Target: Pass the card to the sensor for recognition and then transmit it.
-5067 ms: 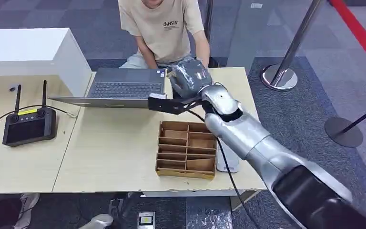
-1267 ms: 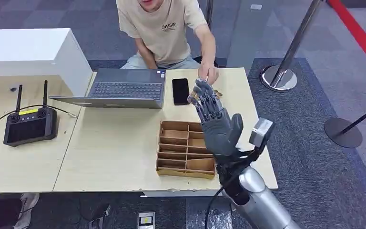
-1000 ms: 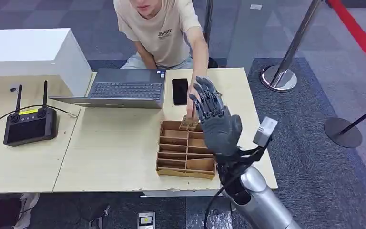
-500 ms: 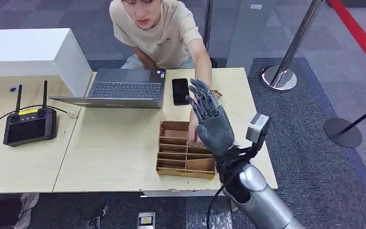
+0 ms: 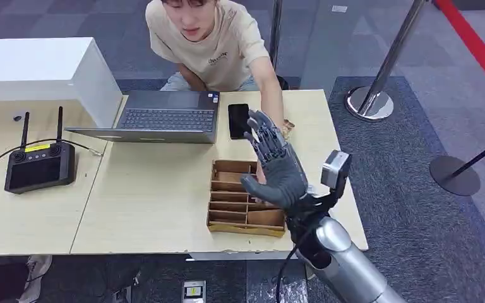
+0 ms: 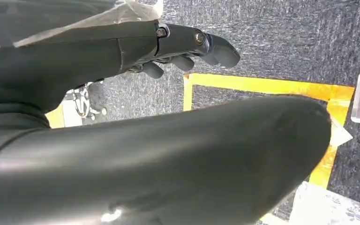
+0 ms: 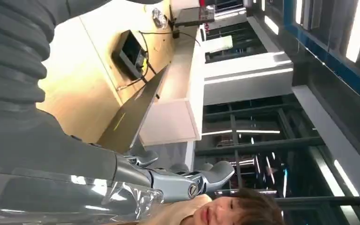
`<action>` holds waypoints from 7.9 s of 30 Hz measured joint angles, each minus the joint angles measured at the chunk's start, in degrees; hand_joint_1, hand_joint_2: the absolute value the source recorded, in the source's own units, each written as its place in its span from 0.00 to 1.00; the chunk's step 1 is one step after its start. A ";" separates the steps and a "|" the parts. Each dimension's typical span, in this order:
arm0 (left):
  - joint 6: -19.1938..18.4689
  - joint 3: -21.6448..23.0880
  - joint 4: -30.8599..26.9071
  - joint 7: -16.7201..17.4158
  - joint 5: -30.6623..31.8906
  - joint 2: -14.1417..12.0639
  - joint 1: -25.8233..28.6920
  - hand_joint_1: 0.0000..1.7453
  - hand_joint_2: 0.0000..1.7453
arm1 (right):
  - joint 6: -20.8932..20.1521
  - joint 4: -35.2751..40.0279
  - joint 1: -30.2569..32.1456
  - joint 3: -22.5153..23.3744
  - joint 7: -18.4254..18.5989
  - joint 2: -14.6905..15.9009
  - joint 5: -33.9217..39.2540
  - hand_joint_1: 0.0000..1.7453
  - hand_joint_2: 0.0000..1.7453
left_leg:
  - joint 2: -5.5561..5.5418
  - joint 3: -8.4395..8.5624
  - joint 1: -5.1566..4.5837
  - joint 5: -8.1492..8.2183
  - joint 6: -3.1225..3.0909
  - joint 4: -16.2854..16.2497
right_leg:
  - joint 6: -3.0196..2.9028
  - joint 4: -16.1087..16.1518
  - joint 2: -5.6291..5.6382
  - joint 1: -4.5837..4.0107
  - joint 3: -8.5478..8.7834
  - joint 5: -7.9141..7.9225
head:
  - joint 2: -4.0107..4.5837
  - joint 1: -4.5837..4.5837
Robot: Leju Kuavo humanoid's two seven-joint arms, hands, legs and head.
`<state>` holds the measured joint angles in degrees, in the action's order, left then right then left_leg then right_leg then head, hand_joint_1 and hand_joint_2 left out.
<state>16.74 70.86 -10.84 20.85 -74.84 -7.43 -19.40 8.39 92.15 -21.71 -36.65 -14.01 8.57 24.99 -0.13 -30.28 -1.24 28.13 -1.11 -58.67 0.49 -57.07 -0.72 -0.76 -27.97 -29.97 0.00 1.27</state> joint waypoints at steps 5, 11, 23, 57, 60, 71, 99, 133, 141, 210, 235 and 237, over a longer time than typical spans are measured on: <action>-0.70 0.00 0.00 -0.02 0.09 -0.15 0.03 0.00 0.00 | 3.08 -0.18 0.00 -0.42 0.53 0.13 -4.69 0.00 1.00 | 0.00 0.00 0.00 0.00 0.00 0.00 | 0.00 0.00 0.00 0.00 0.00 0.00 | 0.00 0.02; -1.31 0.09 -0.02 -0.68 0.87 -0.24 0.05 0.00 0.00 | 6.23 -1.03 0.12 -0.98 1.25 0.20 -9.89 0.00 1.00 | 0.00 0.00 0.00 0.00 0.00 0.00 | 0.00 0.00 0.00 0.00 0.00 0.00 | 0.00 0.02; -1.22 0.20 -0.02 -0.66 1.57 -0.20 0.18 0.00 0.00 | 16.61 -2.69 0.79 -2.64 4.17 0.20 -31.99 0.00 1.00 | 0.00 0.01 0.00 0.00 0.00 0.00 | 0.00 0.00 0.00 0.00 0.00 0.00 | 0.00 0.00; 0.35 1.16 -0.09 -1.81 1.88 1.07 1.07 0.00 0.00 | 28.94 -6.12 8.07 -3.80 18.14 2.95 -70.80 0.00 1.00 | 0.01 0.01 0.00 0.00 0.00 0.00 | 0.00 0.02 0.00 0.00 0.00 0.00 | 0.00 0.02; 0.61 1.16 -0.11 -2.12 1.81 1.49 1.01 0.00 0.00 | 28.59 -7.17 8.04 -4.00 18.67 2.95 -71.00 0.00 1.00 | 0.00 0.01 0.00 0.00 0.00 0.00 | 0.00 0.02 0.00 0.00 0.00 0.00 | 0.00 -0.02; 0.59 1.16 -0.20 -1.77 2.23 2.23 0.98 0.00 0.00 | 28.63 -10.71 7.75 -4.81 21.20 2.84 -74.23 0.00 1.00 | 0.00 0.01 0.00 0.00 0.00 0.00 | 0.00 0.02 0.00 0.00 0.00 0.00 | 0.00 0.00; -0.98 1.18 -0.55 -1.44 3.61 2.86 -1.03 0.00 0.00 | 26.38 -16.72 6.18 -7.02 23.41 3.35 -76.07 1.00 1.00 | 0.00 0.03 0.00 0.00 0.00 0.00 | 0.00 0.01 0.00 0.00 0.01 0.00 | 0.00 0.00; 0.09 1.20 -0.57 0.00 4.46 2.86 -3.02 0.00 0.00 | 26.10 -14.32 4.40 -9.53 23.89 3.85 -78.84 1.00 1.00 | 0.01 0.04 0.00 0.00 0.00 0.00 | 0.00 0.01 0.00 0.00 0.02 0.00 | 0.00 0.00; -0.11 1.34 -0.57 0.72 5.01 2.88 -3.51 0.00 0.00 | 28.04 -14.34 3.44 -10.01 21.35 3.69 -74.97 1.00 1.00 | 0.01 0.04 0.00 0.00 0.00 0.00 | 0.00 0.00 0.00 0.00 0.04 0.00 | 0.00 0.00; 0.53 7.48 -0.55 5.90 6.93 10.25 -6.57 0.00 0.00 | 29.27 -63.15 -45.00 -23.84 26.84 -16.48 -76.46 0.00 1.00 | -0.01 0.02 0.00 -0.03 0.04 -0.03 | -0.03 -0.05 0.00 0.01 -0.02 0.04 | 0.00 0.00; -0.46 8.66 -0.48 7.02 6.14 10.23 -6.42 0.00 0.00 | 30.95 -65.12 -42.95 -22.36 21.29 -14.78 -74.06 0.00 0.00 | -0.01 0.03 0.01 -0.03 0.04 -0.04 | -0.03 -0.06 0.00 0.00 -0.02 0.04 | 0.00 0.00; -0.46 8.70 -0.48 6.65 5.66 10.23 -6.42 0.00 0.00 | 31.50 -62.89 -42.04 -19.83 18.94 -14.23 -73.90 0.00 0.00 | 0.00 0.03 0.00 -0.03 0.04 -0.04 | -0.03 -0.06 0.00 0.00 0.00 0.04 | 0.00 0.00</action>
<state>16.28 79.56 -11.32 27.50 -69.18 2.80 -25.81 39.89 29.26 -63.75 -56.48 4.93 -5.66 -48.91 -0.13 -30.25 -1.24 28.10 -1.06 -58.71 0.46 -57.13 -0.72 -0.76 -27.97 -29.93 0.00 1.27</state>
